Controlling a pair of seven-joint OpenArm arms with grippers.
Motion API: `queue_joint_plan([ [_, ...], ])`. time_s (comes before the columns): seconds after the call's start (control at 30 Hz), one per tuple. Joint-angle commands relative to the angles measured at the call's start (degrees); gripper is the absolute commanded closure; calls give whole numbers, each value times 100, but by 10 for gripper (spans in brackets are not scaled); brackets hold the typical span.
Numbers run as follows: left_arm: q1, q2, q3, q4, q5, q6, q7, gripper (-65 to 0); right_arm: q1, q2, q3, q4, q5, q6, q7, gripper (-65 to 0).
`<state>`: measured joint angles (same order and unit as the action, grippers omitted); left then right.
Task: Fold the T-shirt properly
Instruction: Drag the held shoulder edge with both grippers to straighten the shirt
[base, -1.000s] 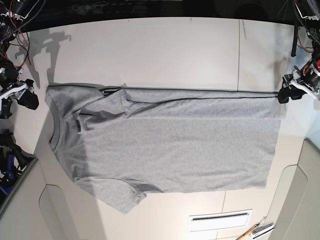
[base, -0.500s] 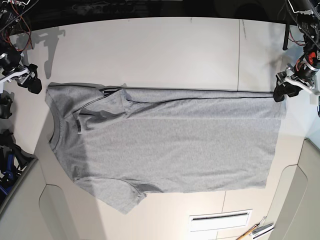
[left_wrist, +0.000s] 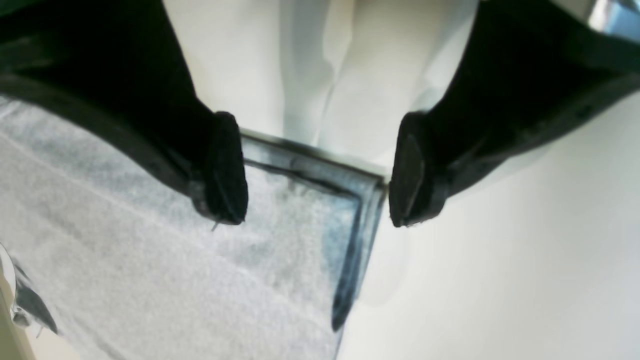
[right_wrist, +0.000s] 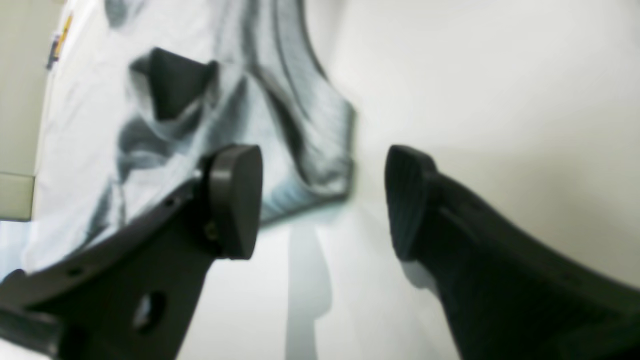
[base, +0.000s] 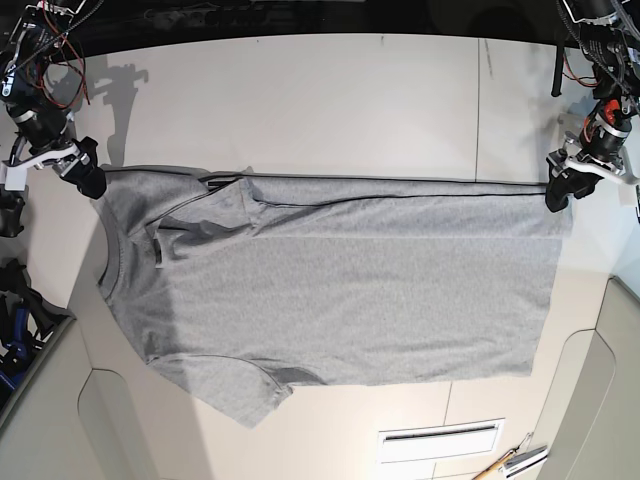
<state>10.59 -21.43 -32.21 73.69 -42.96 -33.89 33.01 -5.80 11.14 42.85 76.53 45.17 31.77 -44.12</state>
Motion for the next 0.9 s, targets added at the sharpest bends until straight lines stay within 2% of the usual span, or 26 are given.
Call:
queue_joint_plan([
  [0.0, -13, -44, -7, 31, 42, 20, 81, -477, 107, 66, -33, 79, 131, 59, 107, -383],
  [0.2, -15, -46, -7, 31, 85, 22, 42, -476, 315, 7, -389, -109, 63, 37, 153, -383],
  [0.43, -26, -46, -7, 31, 142, 22, 42, -473, 562, 9, -409, -621, 24, 37, 173, -382],
  [0.5, -26, -46, -7, 31, 201, 22, 42, -404, 560, 9, -409, -649, 20, 37, 166, -381],
  [0.57, -26, -46, -7, 31, 212, 22, 35, -248, 562, 11, -409, -647, -22, 37, 166, -367],
  [0.63, -26, -46, -7, 31, 212, 22, 35, -80, 560, 11, -409, -647, -17, 39, 166, -288],
  [0.67, -26, -46, -7, 31, 210, 22, 24, -20, 560, 11, -409, -647, -17, 42, 166, -228],
  [0.7, -28, -48, -7, 31, 210, 22, 15, 0, 560, 11, -409, -647, -17, 44, 162, -163],
  [0.8, -28, -50, -7, 33, 205, 13, 15, 0, 560, 13, -409, -645, -15, 146, 107, 0],
  [0.87, -26, -50, -7, 33, 205, -116, 22, 0, 560, 11, -409, -625, -11, 166, 9, 0],
])
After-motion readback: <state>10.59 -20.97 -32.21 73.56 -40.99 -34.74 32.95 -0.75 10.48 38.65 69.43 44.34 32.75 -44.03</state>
